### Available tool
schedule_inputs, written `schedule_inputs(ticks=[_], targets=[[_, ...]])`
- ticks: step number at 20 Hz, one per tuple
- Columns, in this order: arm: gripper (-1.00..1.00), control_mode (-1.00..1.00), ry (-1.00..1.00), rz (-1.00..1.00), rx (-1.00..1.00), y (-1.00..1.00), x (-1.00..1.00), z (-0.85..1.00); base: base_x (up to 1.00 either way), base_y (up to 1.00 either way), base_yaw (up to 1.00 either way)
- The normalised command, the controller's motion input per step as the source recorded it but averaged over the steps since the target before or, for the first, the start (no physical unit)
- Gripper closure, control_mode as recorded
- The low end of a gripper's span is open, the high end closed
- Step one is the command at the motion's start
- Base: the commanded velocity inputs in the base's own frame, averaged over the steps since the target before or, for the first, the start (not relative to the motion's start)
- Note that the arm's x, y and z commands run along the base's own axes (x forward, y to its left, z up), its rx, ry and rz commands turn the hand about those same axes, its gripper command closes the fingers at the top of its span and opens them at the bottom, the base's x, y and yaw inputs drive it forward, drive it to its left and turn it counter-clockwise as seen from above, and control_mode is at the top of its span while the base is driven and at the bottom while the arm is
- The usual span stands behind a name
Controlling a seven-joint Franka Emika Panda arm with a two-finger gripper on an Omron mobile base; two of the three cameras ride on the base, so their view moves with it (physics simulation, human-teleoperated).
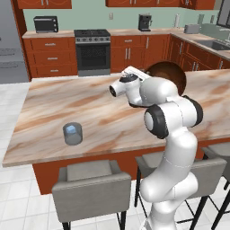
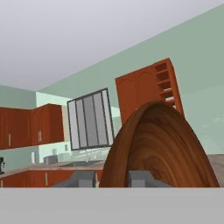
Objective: There are four ice cubes in the ice bowl. Place two ice cubes in each glass of water.
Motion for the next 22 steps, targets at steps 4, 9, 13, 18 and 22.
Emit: schedule_inputs(ticks=[4, 9, 13, 18, 22], targets=[[1.0, -1.0, -0.33, 0.0, 0.14, -0.29, 0.0, -0.5, 0.0, 0.0, 0.0], [1.0, -1.0, -0.37, 0.0, 0.11, -0.12, 0.0, -0.63, 0.0, 0.0, 0.0], [1.0, -1.0, -0.27, 0.0, 0.07, -0.35, 0.03, -0.81, 0.0, 0.0, 0.0], [1.0, -1.0, -0.21, 0.0, 0.05, -0.63, 0.05, -0.91, 0.0, 0.0, 0.0], [1.0, -1.0, -0.23, 0.0, 0.07, -0.41, 0.01, -0.73, 0.0, 0.0, 0.0]])
